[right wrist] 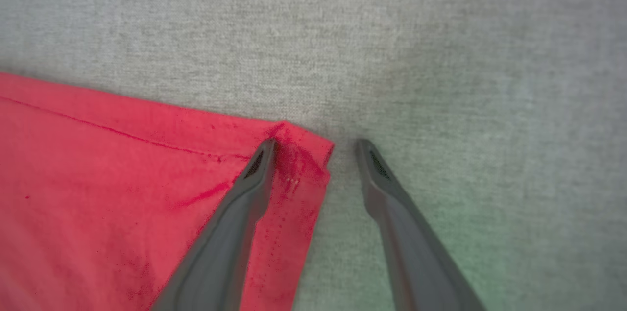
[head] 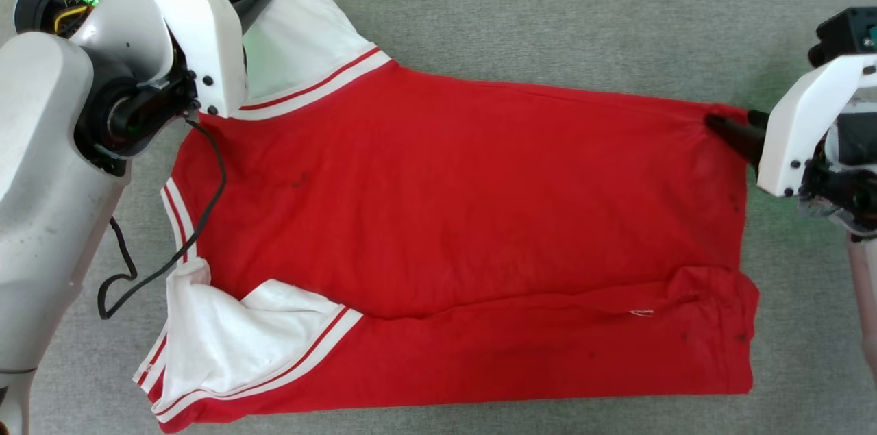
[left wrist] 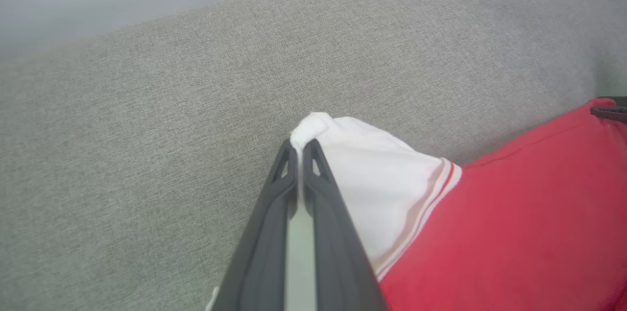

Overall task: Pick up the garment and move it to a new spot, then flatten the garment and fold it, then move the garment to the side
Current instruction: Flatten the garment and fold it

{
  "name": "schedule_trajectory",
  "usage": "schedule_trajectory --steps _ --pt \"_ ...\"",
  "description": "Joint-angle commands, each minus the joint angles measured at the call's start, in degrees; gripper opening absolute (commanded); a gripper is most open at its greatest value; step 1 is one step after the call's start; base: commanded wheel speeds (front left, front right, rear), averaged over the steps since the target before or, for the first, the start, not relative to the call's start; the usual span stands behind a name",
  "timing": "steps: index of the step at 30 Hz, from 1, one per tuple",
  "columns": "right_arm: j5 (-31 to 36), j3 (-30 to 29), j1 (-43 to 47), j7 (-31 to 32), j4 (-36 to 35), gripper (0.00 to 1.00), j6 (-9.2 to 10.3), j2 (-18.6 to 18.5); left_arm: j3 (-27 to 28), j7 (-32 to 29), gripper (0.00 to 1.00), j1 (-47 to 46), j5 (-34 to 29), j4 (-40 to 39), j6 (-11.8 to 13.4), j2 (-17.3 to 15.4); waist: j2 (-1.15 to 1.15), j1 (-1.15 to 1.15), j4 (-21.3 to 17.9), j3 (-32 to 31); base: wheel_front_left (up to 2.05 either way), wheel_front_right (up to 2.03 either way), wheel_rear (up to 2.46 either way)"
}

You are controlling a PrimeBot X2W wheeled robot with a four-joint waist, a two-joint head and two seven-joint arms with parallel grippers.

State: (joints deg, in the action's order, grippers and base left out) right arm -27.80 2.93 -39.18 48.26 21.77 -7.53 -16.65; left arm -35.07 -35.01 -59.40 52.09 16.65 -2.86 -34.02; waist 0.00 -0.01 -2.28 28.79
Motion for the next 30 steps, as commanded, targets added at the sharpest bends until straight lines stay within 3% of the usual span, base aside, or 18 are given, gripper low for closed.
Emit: schedule_trajectory --steps 1,7,15,23,30 --pt "0.35 2.13 2.97 2.23 3.93 0.00 0.09 2.09 -0.03 0.53 0.00 0.41 -0.32 0.00 0.01 0.10 0.00 0.01 0.50 0.29 0.00 0.00 0.00" --pt "1.30 1.85 0.29 1.37 1.33 0.00 0.06 0.22 0.96 2.94 0.00 1.70 0.57 1.15 0.39 0.69 0.00 0.01 1.12 -1.03 0.00 0.00 0.00" --pt "4.48 -1.08 2.60 -3.37 -4.35 0.00 0.07 -1.60 3.11 8.56 0.00 7.97 3.13 1.19 1.02 1.53 0.00 0.01 2.81 -7.93 0.00 0.00 0.00" --pt "5.34 -4.28 13.46 -6.93 -9.83 0.00 0.07 0.55 6.10 16.73 0.00 23.94 6.30 -3.18 4.35 0.34 0.00 0.01 3.56 -15.39 0.00 0.00 0.00" --pt "5.52 -6.43 23.79 -11.17 -9.57 0.00 0.09 2.71 7.43 22.04 0.00 40.98 10.19 -6.33 8.09 0.92 0.00 0.01 3.43 -19.04 0.00 0.00 0.00"
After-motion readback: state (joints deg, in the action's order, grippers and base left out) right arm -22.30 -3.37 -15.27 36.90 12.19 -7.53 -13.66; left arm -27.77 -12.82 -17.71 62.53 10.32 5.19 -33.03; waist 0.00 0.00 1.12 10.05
